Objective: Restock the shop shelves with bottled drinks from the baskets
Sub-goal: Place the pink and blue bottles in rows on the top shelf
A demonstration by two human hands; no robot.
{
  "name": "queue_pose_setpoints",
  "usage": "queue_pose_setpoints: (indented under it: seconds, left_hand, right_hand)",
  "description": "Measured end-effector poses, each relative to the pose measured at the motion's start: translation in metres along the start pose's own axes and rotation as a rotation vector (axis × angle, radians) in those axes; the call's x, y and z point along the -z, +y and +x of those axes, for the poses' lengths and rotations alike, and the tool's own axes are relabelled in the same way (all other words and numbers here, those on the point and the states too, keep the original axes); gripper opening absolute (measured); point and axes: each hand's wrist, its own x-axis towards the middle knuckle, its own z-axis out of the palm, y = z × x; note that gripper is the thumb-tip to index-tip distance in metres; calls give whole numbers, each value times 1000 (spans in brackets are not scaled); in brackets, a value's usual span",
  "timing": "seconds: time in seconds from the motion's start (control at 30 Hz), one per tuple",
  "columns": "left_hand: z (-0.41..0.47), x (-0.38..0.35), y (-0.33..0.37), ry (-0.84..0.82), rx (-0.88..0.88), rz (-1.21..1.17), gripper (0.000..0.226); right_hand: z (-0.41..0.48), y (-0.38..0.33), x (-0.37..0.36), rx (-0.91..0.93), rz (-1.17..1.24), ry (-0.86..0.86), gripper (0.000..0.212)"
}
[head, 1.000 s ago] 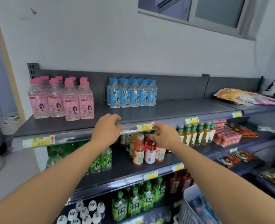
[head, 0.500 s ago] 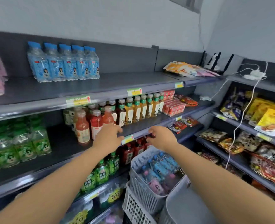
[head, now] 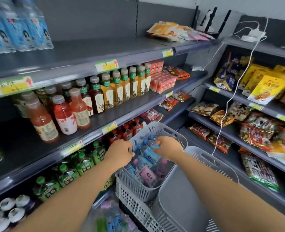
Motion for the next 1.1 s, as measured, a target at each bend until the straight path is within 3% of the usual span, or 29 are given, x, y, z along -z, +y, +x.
queue_pose_setpoints:
  seconds: [0.27, 0.47, 0.77, 0.97, 1.1]
  left_hand:
    - [46, -74, -10, -207, 36, 41, 25]
    - [85, -126, -17, -395, 95, 92, 44]
    - [134, -193, -27, -456, 290, 69, 79]
    - [149, -204, -30, -532, 366, 150, 53]
    - [148, -211, -32, -551, 350, 124, 62]
  right_hand:
    - [35, 48, -60, -141, -21, -203, 41]
    - [72, 80, -99, -131, -160, -256, 56]
    - [127, 107, -143, -79, -294, -424, 52]
    - [139, 113, -157, -74, -309, -414, 62]
    - [143, 115, -158, -70, -366, -394, 62]
